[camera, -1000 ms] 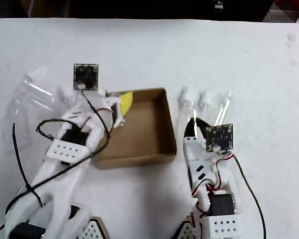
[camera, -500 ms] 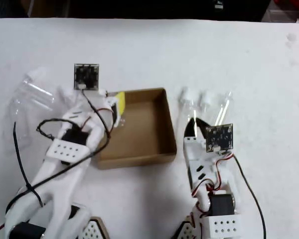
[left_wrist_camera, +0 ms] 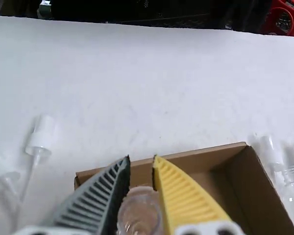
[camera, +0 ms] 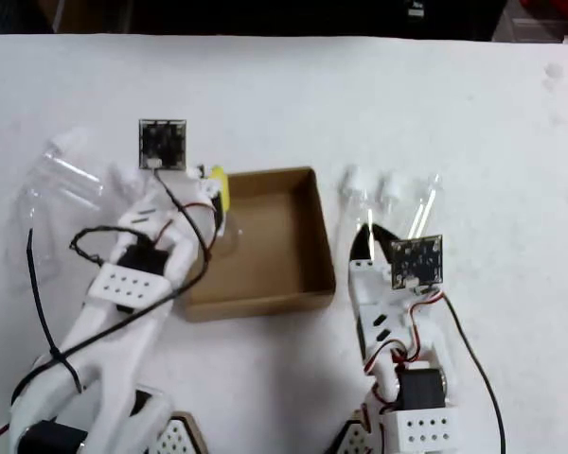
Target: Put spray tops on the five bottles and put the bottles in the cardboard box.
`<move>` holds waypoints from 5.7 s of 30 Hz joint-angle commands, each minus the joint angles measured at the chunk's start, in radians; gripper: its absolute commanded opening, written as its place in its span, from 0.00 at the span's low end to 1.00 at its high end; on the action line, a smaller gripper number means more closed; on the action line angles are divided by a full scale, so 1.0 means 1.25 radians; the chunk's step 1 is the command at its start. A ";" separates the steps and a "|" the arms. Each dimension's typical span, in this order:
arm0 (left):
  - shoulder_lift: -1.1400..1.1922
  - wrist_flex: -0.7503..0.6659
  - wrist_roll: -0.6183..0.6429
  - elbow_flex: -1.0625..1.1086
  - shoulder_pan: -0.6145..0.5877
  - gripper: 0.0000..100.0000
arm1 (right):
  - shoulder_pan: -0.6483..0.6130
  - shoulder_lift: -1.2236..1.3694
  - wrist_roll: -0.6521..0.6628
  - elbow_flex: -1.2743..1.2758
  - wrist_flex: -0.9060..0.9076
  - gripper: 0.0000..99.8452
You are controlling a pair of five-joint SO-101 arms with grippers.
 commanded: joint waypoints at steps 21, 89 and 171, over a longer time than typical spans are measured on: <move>0.098 -0.114 -0.126 -0.055 -0.046 0.06 | -0.003 0.002 -0.006 0.007 0.003 0.02; 0.007 -0.128 -0.128 -0.102 -0.057 0.15 | -0.003 0.002 -0.006 0.007 0.003 0.02; -0.074 0.760 -0.439 -0.423 -0.535 0.15 | -0.009 0.001 -0.006 0.007 0.013 0.02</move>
